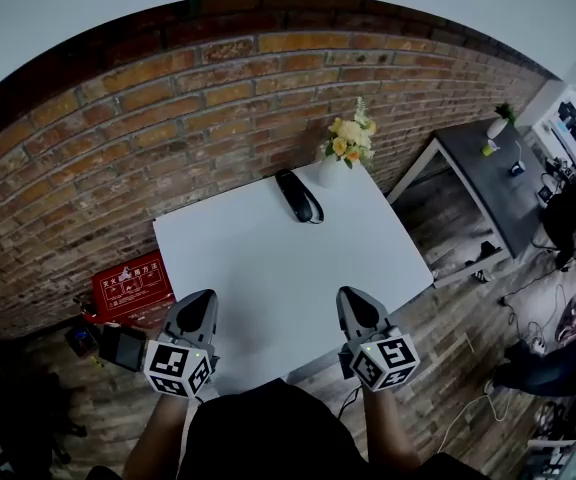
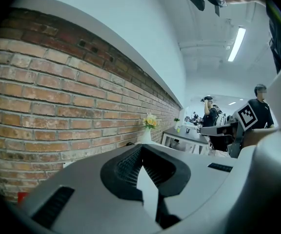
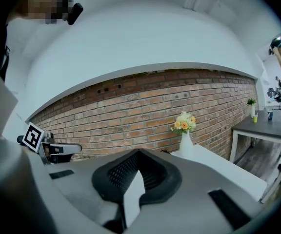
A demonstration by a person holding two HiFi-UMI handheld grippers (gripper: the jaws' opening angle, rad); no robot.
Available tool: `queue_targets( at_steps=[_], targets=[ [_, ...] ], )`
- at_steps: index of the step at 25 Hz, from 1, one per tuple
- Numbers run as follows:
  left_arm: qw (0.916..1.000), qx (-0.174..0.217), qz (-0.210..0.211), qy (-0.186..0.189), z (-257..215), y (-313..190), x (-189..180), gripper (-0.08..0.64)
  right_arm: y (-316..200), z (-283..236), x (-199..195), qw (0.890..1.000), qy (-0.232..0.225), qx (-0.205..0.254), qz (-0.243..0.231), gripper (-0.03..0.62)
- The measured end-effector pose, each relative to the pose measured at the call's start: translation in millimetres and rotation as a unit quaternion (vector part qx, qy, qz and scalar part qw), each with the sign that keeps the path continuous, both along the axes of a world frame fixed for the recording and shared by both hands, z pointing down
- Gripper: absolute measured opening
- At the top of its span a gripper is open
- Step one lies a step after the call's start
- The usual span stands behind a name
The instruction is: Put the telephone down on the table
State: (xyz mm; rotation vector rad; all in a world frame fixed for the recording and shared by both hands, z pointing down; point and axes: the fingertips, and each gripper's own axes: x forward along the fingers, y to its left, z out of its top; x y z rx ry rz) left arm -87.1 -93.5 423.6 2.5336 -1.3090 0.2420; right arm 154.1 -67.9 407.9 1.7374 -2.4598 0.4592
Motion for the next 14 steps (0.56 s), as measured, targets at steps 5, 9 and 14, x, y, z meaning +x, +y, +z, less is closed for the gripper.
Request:
queue_targets(
  at_steps=[5,9,14],
  targets=[
    [1.0,0.002,0.008,0.001,-0.6,1.3,3.2,0.014,8.1,1.9,-0.8,1.0,0.005,0.0,0.003,0.021],
    [0.9999,0.001,0.012,0.0,0.1,2.9,1.3,0.014,12.9,3.7,-0.4,1.0,0.009,-0.005,0.008,0.021],
    [0.9999,0.001,0.015,-0.001,-0.5,3.5,0.8,0.014,13.3,0.7,-0.2,1.0,0.012,-0.004,0.012,0.021]
  ],
)
